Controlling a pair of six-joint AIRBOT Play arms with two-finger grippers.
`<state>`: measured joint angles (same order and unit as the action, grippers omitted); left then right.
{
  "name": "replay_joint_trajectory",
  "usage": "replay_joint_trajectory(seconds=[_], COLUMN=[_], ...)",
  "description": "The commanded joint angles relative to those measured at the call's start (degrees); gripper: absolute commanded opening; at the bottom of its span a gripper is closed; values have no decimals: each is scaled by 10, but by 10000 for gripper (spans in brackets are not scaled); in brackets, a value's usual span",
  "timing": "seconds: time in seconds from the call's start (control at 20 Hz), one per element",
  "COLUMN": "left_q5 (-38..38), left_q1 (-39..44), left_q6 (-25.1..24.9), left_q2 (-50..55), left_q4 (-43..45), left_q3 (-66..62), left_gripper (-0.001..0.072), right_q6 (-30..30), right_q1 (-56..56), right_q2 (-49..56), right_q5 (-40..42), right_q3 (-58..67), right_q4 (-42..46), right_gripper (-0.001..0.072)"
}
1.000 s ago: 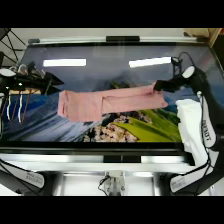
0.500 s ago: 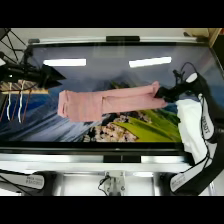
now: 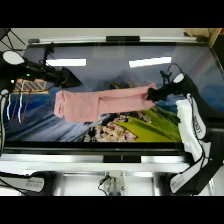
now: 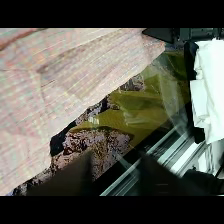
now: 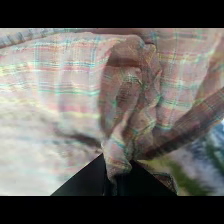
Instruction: Fold the shirts.
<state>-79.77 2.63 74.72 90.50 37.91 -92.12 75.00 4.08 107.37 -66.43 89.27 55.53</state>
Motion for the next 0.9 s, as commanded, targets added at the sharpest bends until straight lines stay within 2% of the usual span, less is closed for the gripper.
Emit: replay_joint_trajectory(seconds=[0.0,0.1,0.25,0.35,0.5,0.65,0.85], left_q5=[105,167,215,259,294,347,330], left_q1=[57,106,175,208,259,306,312], left_q6=[-8,-5,-5,-6,-57,-28,-64], left_q2=[4,21,76,122,180,215,209], left_q4=[0,0,-8,-106,-255,-280,-288], left_q3=[48,98,130,123,93,66,45], left_gripper=[29,29,29,29,29,28,27], right_q6=[-17,-16,-2,24,58,78,93], right_q1=[-6,-7,-7,-7,-7,-7,-7], right_q2=[-72,-143,-234,-279,-329,-370,-392], right_q5=[-17,-43,-87,-127,-187,-195,-195], right_q3=[2,2,2,2,2,2,2], right_q4=[-56,-57,-56,-56,-56,-56,-52], right_gripper=[47,47,47,47,47,47,47])
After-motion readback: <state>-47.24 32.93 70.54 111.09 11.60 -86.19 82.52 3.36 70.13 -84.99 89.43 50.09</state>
